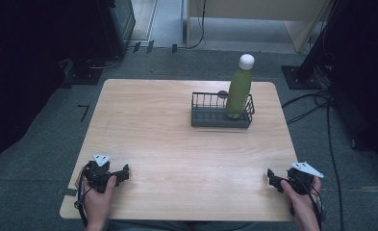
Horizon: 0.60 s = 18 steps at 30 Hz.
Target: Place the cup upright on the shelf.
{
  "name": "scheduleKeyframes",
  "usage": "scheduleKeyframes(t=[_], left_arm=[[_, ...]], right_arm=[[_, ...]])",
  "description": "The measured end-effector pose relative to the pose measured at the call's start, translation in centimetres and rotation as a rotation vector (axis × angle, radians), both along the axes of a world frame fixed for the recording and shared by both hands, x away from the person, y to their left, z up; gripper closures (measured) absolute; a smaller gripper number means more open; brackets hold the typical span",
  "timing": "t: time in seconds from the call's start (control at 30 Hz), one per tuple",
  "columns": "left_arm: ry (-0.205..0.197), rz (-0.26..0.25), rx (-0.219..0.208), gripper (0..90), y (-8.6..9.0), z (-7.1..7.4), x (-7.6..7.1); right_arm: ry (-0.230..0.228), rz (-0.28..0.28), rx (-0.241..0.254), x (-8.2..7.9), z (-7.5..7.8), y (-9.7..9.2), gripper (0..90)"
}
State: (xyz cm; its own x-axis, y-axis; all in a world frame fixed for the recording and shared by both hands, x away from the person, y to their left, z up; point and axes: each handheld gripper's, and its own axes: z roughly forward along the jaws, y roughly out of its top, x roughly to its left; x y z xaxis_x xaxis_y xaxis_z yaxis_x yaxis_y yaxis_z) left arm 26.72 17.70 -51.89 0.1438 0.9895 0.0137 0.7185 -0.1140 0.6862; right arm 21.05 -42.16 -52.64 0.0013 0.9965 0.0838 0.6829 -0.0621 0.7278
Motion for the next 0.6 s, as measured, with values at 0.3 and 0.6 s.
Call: scheduleKeyframes(t=[0.3, 0.6], left_arm=[[0.000, 0.000, 0.000, 0.0, 0.01, 0.00, -0.01], [0.000, 0.000, 0.000, 0.0, 0.00, 0.00, 0.00]], right_arm=[[0.020, 0.038, -0.059, -0.66, -0.12, 0.27, 0.7], [0.020, 0.028, -0.059, -0.63, -0.13, 0.36, 0.6]])
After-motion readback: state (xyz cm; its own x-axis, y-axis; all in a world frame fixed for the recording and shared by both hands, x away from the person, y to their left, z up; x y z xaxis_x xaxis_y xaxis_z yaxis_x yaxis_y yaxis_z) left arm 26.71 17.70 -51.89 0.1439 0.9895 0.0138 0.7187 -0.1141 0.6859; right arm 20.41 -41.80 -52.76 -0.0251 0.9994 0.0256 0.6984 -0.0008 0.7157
